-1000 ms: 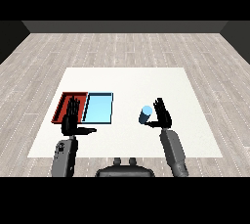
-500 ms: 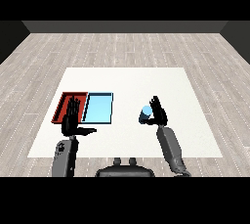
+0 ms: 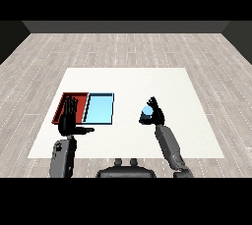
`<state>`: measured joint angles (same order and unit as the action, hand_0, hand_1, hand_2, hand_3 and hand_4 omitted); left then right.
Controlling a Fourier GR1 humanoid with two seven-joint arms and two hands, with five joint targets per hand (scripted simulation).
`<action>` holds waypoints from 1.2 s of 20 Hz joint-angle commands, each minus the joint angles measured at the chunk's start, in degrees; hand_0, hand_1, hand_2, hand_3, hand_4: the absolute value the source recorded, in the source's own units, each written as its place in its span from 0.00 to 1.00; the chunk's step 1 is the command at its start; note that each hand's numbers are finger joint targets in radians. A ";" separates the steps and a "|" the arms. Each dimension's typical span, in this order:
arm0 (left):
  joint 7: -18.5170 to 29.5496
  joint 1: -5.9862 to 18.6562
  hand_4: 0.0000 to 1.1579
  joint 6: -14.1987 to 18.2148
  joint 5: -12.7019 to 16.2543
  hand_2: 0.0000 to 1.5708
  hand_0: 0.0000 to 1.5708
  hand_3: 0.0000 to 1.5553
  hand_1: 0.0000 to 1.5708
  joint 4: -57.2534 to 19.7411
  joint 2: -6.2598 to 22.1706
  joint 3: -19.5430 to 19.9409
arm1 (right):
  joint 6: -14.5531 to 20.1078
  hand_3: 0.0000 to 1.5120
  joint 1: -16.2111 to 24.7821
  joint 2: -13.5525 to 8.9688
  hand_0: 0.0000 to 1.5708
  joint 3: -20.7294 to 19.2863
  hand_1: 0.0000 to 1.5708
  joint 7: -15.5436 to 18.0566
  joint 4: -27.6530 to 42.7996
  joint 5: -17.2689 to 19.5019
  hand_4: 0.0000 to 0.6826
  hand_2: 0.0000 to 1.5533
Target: Pick the blue can and put it in the blue box
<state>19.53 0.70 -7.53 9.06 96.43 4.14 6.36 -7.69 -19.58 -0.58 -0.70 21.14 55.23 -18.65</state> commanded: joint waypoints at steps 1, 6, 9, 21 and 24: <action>-1.16 0.56 0.00 -0.22 1.02 0.00 0.00 0.00 0.00 0.52 0.95 1.42 | 2.19 0.00 -1.39 0.55 0.00 0.75 0.00 -0.53 -0.97 -0.70 0.00 0.00; 2.65 -1.17 0.00 0.93 -1.38 0.00 0.00 0.00 0.00 -0.61 -1.82 -1.21 | 3.45 0.00 -3.74 0.57 0.00 3.78 0.00 1.18 -5.42 -1.60 0.00 0.00; -1.12 1.70 0.00 1.67 -1.14 0.00 0.00 0.00 0.00 -0.97 -0.71 -0.50 | 12.19 0.83 -3.50 -0.54 0.69 -0.24 0.69 -1.23 -2.26 2.13 0.61 0.84; -1.32 -2.67 0.00 2.97 -3.71 0.00 0.00 0.00 0.00 2.55 -3.18 -4.39 | 23.43 0.95 -6.04 0.54 0.95 6.01 0.95 0.61 -6.70 4.25 0.92 0.95; 4.99 2.43 0.00 1.31 -4.73 0.00 0.00 0.00 0.00 -6.40 -0.94 -1.89 | 19.77 0.93 -3.74 -3.30 0.95 4.12 0.95 -3.49 2.37 7.05 0.94 0.94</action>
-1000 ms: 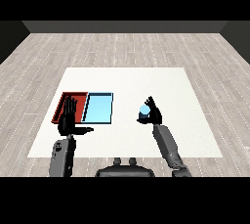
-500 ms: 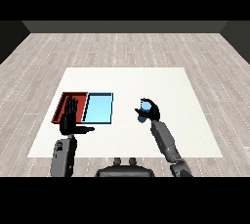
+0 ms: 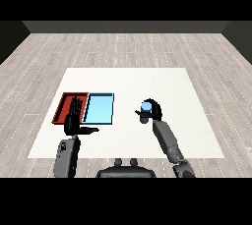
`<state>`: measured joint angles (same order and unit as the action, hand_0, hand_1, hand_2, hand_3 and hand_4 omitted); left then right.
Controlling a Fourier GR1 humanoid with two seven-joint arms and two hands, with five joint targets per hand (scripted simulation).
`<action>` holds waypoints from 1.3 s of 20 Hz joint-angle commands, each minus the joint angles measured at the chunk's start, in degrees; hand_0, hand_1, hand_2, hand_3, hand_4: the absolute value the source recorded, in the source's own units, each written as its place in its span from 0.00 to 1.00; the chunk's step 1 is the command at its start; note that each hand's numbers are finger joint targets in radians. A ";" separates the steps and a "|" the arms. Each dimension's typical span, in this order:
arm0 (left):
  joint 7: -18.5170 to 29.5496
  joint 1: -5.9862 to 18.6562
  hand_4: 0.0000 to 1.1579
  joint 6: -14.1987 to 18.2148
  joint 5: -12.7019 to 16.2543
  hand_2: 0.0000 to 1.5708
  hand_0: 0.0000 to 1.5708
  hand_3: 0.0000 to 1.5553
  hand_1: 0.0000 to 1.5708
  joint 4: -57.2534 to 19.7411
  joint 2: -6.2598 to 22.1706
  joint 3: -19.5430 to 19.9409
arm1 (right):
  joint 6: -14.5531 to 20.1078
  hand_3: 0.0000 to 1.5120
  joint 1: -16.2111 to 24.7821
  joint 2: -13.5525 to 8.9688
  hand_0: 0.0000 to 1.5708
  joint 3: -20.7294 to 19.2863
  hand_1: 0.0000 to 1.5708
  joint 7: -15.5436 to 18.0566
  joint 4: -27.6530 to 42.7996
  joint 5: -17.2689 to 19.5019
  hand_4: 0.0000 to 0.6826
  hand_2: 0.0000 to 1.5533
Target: Pick the blue can and put it in the blue box
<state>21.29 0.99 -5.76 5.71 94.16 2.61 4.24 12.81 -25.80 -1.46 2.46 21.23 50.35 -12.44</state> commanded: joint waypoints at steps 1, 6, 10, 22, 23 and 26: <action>-0.11 0.84 0.00 0.32 -2.20 0.00 0.00 0.00 0.00 -1.58 -0.16 -1.74 | 0.50 0.93 -2.37 -1.92 0.92 0.09 0.92 -3.10 3.26 1.79 0.92 0.94; 1.29 0.58 0.00 -0.41 -3.51 0.00 0.00 0.00 0.00 -3.88 -2.51 -6.07 | 2.75 0.93 2.71 -4.74 0.93 4.04 0.93 -11.53 18.95 4.99 0.91 0.94; -4.72 -2.29 0.00 -1.16 -4.10 0.00 0.00 0.00 0.00 1.09 -1.49 -7.97 | 2.60 0.92 -2.30 -5.12 0.92 3.83 0.92 -11.80 18.16 7.42 0.91 0.93; -6.61 4.46 0.00 5.38 -3.66 0.00 0.00 0.00 0.00 -6.14 -2.60 -15.11 | 6.20 0.93 3.32 -0.07 0.90 9.67 0.90 -17.88 29.88 18.20 0.90 0.93; -8.02 7.43 0.00 0.96 -1.33 0.00 0.00 0.00 0.00 -8.93 -2.46 -10.68 | 4.47 0.93 1.81 -0.94 0.90 7.21 0.90 -19.77 31.04 16.07 0.90 0.93; -11.09 5.09 0.00 4.49 -2.48 0.00 0.00 0.00 0.00 -5.07 -2.61 -15.88 | 5.38 0.93 3.76 -0.26 0.92 9.49 0.92 -22.89 35.19 19.38 0.89 0.93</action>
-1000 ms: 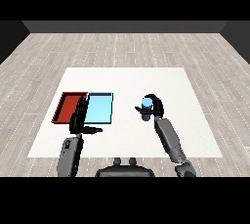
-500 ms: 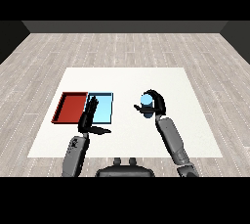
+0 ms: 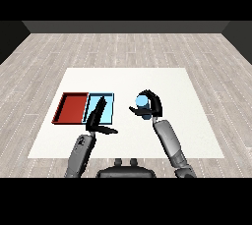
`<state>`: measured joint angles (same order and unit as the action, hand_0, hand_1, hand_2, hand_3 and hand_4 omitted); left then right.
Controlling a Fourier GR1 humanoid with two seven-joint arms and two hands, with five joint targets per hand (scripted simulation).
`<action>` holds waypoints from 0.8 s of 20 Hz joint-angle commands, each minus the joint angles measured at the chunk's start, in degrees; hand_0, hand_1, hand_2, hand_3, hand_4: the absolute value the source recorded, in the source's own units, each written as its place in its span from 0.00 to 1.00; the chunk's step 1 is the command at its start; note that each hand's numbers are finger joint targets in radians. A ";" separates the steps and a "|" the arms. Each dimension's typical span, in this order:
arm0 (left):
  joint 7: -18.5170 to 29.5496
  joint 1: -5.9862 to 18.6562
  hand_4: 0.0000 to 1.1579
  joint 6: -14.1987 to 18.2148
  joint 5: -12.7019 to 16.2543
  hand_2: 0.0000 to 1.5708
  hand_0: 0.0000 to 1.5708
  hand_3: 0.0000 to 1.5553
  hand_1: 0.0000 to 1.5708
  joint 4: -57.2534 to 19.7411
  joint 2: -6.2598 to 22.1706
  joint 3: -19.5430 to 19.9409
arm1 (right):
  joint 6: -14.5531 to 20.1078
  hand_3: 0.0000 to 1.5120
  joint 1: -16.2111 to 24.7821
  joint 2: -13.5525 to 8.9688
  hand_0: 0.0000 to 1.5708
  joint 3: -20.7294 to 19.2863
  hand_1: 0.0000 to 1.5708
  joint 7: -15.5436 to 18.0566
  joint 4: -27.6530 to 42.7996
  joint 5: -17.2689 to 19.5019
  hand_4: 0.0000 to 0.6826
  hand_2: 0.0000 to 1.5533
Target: Pick the blue can and put it in the blue box
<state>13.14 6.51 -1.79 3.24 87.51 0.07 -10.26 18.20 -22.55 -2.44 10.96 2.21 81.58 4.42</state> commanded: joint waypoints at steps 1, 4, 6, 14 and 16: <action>-0.67 5.03 0.00 -1.35 2.47 0.00 0.00 0.00 0.00 -6.33 -0.07 2.09 | 0.57 0.93 0.93 0.55 0.92 2.63 0.92 -4.66 5.21 4.00 0.90 0.93; 1.40 6.15 0.00 5.77 4.14 0.00 0.00 0.00 0.00 -10.41 -0.07 -6.04 | 0.06 0.92 0.95 2.30 0.92 2.38 0.92 -0.30 1.29 4.33 0.90 0.94; -0.29 4.11 0.00 5.51 4.34 0.00 0.00 0.00 0.00 -7.33 -0.07 -7.62 | -2.02 0.93 -0.13 2.05 0.93 -0.07 0.93 -0.21 1.63 2.92 0.89 0.94; -1.15 5.96 0.00 10.46 5.57 0.00 0.00 0.00 0.00 -9.56 -0.07 -10.55 | -1.34 0.93 0.16 2.42 0.95 3.21 0.95 -2.59 3.11 5.42 0.88 0.94; 1.97 11.37 0.00 10.19 9.27 0.00 0.00 0.00 0.00 -15.44 -0.07 -10.16 | -1.26 0.92 -0.54 2.42 0.95 3.42 0.95 -3.09 5.08 3.79 0.89 0.94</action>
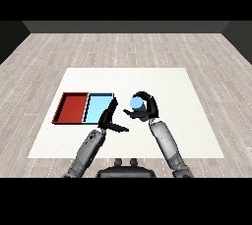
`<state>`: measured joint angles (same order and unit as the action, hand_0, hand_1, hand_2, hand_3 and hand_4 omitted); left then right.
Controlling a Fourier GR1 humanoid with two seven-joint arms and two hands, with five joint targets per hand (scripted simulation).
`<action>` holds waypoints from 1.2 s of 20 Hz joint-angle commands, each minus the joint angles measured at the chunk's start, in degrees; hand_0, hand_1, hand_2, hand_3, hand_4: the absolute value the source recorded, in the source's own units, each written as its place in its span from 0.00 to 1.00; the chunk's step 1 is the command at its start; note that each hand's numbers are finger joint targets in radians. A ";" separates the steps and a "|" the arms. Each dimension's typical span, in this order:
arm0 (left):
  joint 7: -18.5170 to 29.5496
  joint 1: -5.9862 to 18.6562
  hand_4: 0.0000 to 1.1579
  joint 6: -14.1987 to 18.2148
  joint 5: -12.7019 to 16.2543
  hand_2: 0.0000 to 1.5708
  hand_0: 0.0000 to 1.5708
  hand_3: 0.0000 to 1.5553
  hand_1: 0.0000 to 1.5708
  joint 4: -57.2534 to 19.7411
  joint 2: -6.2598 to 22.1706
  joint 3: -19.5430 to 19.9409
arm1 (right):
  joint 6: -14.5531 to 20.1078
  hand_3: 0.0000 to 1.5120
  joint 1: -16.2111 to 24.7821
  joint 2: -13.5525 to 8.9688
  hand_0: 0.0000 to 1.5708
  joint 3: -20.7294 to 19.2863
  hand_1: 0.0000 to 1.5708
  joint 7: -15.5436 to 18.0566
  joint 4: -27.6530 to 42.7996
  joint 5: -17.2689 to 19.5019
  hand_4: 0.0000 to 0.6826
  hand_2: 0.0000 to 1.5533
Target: Pick the blue can and put it in the blue box
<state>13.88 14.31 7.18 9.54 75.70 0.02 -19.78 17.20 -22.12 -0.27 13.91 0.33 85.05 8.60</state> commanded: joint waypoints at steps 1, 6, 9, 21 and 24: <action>3.01 1.26 0.00 -0.36 2.09 0.00 0.00 0.00 0.00 -4.16 -0.02 0.25 | -0.69 0.92 -0.56 0.26 0.95 0.19 0.95 3.04 -2.41 -0.90 0.89 0.94; 2.08 -1.69 0.00 2.06 2.54 0.00 0.00 0.00 0.00 -0.84 -0.02 -3.90 | -0.30 0.93 -0.46 0.27 0.94 1.05 0.94 4.67 -3.50 -2.16 0.88 0.94; -3.54 2.37 0.00 1.12 3.54 0.00 0.00 0.00 0.00 -0.39 -0.02 -0.61 | 2.20 0.93 -1.00 0.27 0.95 2.51 0.95 8.04 -6.89 -3.17 0.89 0.94; 2.02 3.77 0.00 2.29 6.23 0.00 0.00 0.00 0.00 -7.04 -0.02 -3.19 | 6.00 0.93 -6.12 0.27 0.95 9.42 0.95 2.45 -4.81 -3.55 0.89 0.94; 7.26 7.79 0.00 4.27 10.07 0.00 0.00 0.00 0.00 -13.97 -0.01 -6.04 | 4.65 0.93 -3.46 0.27 0.93 9.26 0.93 -0.74 -0.14 -3.61 0.91 0.94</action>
<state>18.04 18.92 10.57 17.17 66.46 0.20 -24.42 20.82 -25.72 -0.01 21.30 1.70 83.08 5.24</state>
